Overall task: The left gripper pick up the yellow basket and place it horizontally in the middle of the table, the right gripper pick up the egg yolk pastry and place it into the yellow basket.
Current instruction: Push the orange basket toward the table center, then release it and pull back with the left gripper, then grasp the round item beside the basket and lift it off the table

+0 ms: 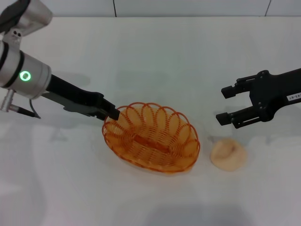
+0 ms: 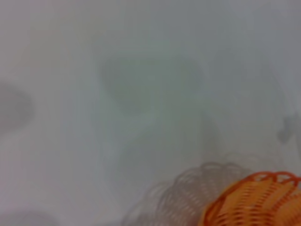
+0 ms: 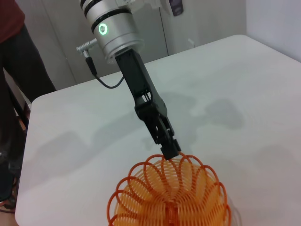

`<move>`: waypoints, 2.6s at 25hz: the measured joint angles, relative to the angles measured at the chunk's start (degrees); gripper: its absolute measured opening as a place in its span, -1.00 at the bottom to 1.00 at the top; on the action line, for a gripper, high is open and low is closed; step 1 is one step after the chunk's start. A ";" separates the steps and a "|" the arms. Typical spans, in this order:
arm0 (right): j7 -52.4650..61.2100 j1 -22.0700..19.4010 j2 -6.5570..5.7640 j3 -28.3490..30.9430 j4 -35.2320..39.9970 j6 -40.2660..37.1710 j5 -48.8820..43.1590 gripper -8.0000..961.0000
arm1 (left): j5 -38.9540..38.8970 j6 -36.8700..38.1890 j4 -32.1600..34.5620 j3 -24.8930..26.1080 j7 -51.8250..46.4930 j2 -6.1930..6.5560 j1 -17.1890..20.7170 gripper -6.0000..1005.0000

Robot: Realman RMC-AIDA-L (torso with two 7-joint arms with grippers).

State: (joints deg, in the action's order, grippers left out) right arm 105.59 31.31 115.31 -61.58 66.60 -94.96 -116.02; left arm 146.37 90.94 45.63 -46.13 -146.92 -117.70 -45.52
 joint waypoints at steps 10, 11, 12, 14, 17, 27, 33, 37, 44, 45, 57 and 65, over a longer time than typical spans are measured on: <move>0.03 -0.02 0.00 0.14 -0.43 0.68 -0.06 0.63 | -7.43 -1.19 3.58 0.85 2.24 3.96 3.68 -0.09; 0.05 -0.02 0.00 0.21 -0.43 0.70 -0.07 0.63 | -8.50 -1.47 4.77 0.85 2.84 4.24 4.39 -0.01; 0.08 -0.03 0.00 0.29 -0.43 0.70 -0.07 0.63 | -9.55 -1.79 5.97 0.86 3.38 4.47 5.03 0.07; 0.17 -0.03 0.00 0.38 -0.43 0.70 -0.08 0.63 | -12.17 -2.87 8.26 0.98 4.72 4.67 6.46 0.24; 0.97 -0.02 -0.06 0.41 -0.37 0.70 -0.30 0.63 | -17.32 -4.16 9.64 3.20 7.65 5.02 7.94 0.61; 5.14 0.65 -0.73 0.51 1.18 0.20 -1.37 0.63 | -35.11 -3.30 8.81 13.12 23.23 5.81 12.91 0.77; 5.64 0.74 -0.79 0.44 1.82 -0.05 -1.40 0.62 | -36.24 0.99 8.57 12.96 31.63 8.23 14.23 0.77; 6.21 0.77 -0.80 0.23 1.91 -0.06 -1.48 0.62 | -34.52 5.19 8.56 12.78 36.16 9.37 14.55 0.77; 9.72 1.57 -0.81 0.10 2.57 -0.40 -5.44 0.62 | -26.21 14.93 9.95 10.02 41.31 10.12 13.56 0.77; 10.20 1.80 -0.80 0.07 2.59 -0.61 -5.87 0.62 | -25.59 15.71 10.46 8.38 41.31 10.13 13.53 0.77; 18.86 5.54 -0.29 -0.20 4.41 -5.84 -15.14 0.62 | -24.09 19.74 12.63 0.37 41.28 9.53 13.71 0.77; 23.87 6.01 -0.05 -7.15 7.75 -5.06 -19.67 0.62 | -24.04 19.88 12.64 -0.18 41.07 9.20 13.82 0.77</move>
State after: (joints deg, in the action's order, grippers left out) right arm 129.46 37.32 115.26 -68.73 74.35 -100.02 -135.69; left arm 122.33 110.82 58.27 -46.31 -105.85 -108.50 -31.71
